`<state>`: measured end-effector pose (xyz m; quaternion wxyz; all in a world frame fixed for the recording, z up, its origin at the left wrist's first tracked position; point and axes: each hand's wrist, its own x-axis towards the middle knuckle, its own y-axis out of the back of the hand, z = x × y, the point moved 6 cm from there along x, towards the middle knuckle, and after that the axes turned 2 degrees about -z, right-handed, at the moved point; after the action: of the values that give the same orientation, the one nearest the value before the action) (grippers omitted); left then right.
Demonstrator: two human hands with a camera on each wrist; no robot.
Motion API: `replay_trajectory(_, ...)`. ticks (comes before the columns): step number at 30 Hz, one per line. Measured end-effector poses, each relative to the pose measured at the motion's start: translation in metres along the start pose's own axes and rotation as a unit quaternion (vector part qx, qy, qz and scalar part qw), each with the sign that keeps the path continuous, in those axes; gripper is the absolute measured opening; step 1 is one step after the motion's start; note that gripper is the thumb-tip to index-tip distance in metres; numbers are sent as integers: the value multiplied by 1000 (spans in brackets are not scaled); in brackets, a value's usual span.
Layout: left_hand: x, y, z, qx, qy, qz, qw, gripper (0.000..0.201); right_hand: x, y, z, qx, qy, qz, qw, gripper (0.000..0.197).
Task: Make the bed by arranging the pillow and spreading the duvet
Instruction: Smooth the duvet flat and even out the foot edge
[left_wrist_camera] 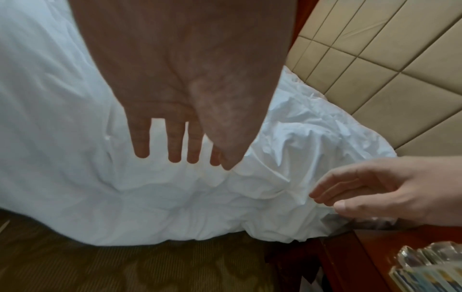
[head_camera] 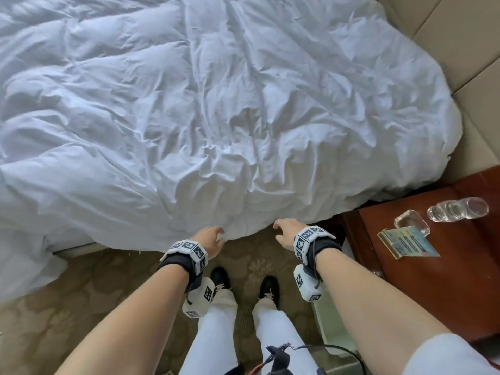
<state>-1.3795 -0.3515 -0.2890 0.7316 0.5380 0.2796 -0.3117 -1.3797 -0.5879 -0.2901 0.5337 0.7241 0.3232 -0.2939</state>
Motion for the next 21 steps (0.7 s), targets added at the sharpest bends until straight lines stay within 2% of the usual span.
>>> replay_trajectory(4,-18,27,14,11,-6,15,1000,40,-13,27,-7,-8,-1,14,1000,40)
replay_trajectory(8,-50,60,-5,-1,12,42,999,41,-22,50,-46,-34,19,15,999,45)
replay_trajectory(16,-121,119,-101,-42,68,109,991,44,-41,86,-199,-107,94,46,989,49)
replay_trajectory(21,-161,148,-183,-50,88,141,985,46,-50,81,-303,-164,117,65,977,47)
